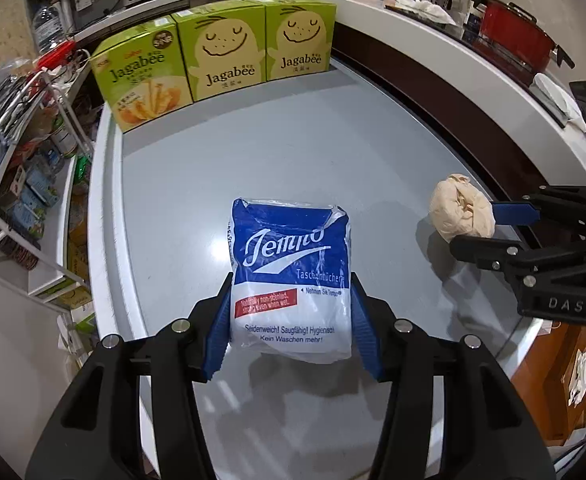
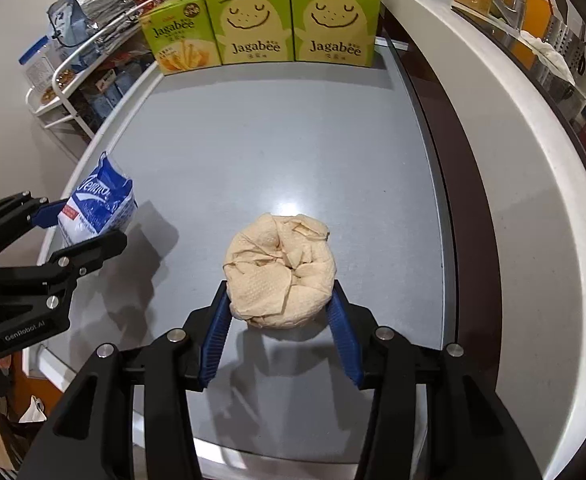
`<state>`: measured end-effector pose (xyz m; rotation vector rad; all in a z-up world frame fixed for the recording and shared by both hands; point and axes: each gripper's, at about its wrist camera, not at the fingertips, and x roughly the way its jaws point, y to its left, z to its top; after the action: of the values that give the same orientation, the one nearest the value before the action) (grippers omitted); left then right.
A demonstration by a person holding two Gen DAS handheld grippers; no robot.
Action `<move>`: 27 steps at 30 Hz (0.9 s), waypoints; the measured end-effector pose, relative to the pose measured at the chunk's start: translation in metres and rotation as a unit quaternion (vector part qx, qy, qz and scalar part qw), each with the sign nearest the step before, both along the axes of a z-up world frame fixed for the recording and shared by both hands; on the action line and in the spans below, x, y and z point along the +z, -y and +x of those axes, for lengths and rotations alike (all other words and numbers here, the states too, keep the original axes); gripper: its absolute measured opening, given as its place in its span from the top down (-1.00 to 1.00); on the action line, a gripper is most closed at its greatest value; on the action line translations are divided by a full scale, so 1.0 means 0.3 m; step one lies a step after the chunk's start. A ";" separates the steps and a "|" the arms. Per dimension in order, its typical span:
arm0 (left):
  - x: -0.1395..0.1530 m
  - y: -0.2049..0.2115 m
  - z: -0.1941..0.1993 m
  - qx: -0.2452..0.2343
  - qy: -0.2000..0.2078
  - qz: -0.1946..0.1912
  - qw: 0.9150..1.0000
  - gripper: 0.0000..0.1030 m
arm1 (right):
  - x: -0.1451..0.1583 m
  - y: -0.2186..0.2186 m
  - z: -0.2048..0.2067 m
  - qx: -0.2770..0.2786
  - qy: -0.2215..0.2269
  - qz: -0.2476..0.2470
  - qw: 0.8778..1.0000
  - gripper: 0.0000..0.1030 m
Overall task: Collect trash
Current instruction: 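Carry the tissue pack in left tool and paper ball in right tool over the bin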
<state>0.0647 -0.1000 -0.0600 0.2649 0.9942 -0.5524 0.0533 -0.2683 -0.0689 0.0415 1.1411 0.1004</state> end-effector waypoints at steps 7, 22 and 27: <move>0.038 -0.028 -0.046 0.011 0.009 -0.006 1.000 -0.04 | 0.032 -0.031 -0.030 0.017 0.007 0.007 1.000 0.10; 0.156 -0.111 -0.202 0.023 0.034 -0.027 0.999 -0.04 | 0.224 -0.084 -0.187 0.068 0.054 0.048 0.995 0.10; 0.179 -0.144 -0.277 0.023 0.033 -0.027 0.999 -0.04 | 0.257 -0.094 -0.257 0.087 0.051 0.064 0.993 0.10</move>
<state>-0.0183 -0.0570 -0.0062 0.2100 0.9173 -0.5238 -0.0238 -0.2401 0.0081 0.0500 1.0334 0.3284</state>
